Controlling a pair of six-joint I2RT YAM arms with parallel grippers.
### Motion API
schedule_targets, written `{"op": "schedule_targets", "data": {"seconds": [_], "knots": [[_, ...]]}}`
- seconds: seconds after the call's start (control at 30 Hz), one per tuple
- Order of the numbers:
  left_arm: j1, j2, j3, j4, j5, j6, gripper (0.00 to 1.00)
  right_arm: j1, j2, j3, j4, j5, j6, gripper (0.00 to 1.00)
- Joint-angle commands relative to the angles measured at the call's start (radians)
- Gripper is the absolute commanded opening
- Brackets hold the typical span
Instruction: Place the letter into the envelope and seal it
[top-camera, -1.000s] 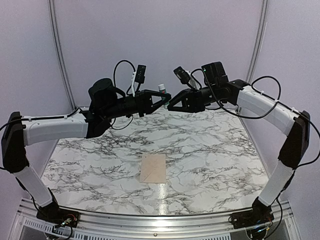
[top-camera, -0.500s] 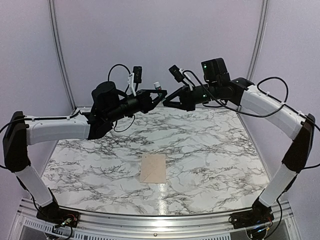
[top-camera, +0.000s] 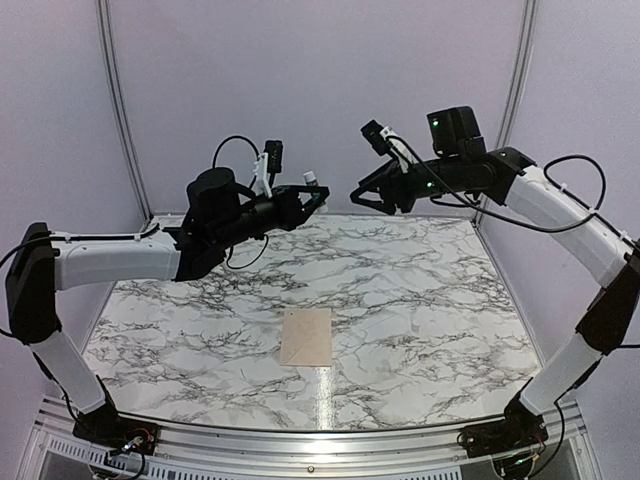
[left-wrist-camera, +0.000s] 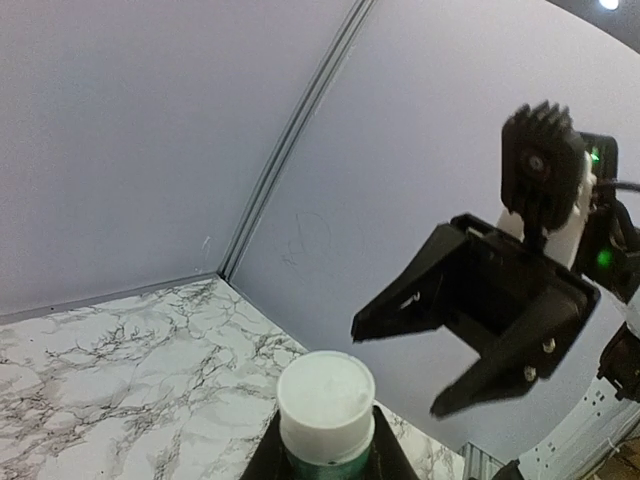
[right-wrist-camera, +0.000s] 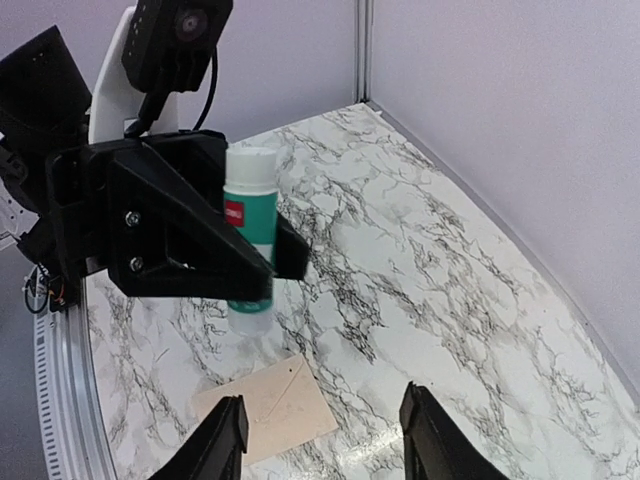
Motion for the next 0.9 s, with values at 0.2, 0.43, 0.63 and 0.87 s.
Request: {"op": "schedule_targets", "data": {"seconds": [0.2,0.43,0.63,0.87], "knots": [[0.020,-0.021,0.012,-0.094,0.400,0.114,0.02,-0.089,-0.040,0.037,-0.004,-0.355,-0.079,0.50],[0.005,-0.020,0.024,-0.094,0.428,0.138,0.03,-0.088,0.041,0.018,0.191,-0.550,0.103,0.56],[-0.008,0.005,0.061,-0.094,0.451,0.131,0.03,-0.080,0.084,-0.002,0.314,-0.621,0.242,0.55],[-0.015,0.034,0.094,-0.094,0.456,0.125,0.03,-0.054,0.108,-0.018,0.321,-0.631,0.257,0.53]]}}
